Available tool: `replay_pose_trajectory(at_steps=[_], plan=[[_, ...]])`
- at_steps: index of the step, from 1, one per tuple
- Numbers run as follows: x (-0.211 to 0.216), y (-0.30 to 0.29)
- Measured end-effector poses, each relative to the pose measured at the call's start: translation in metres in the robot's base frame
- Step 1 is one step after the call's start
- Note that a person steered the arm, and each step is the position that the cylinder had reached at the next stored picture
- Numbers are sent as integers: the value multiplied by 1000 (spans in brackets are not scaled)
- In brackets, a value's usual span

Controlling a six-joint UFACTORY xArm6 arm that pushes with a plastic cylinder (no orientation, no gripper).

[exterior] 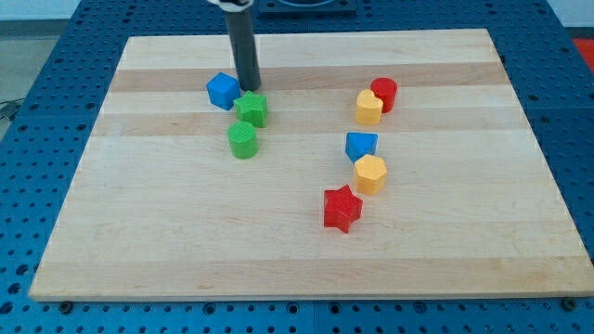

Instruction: Move the blue cube to the top left of the board

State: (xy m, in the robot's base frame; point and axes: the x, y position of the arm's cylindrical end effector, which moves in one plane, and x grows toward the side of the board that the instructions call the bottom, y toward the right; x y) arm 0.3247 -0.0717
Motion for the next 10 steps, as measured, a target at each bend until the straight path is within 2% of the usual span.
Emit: replay_pose_trajectory(at_steps=[1,3,4,6,10], plan=[[15,33],[48,0],[48,-22],[-17,-32],[-19,-80]])
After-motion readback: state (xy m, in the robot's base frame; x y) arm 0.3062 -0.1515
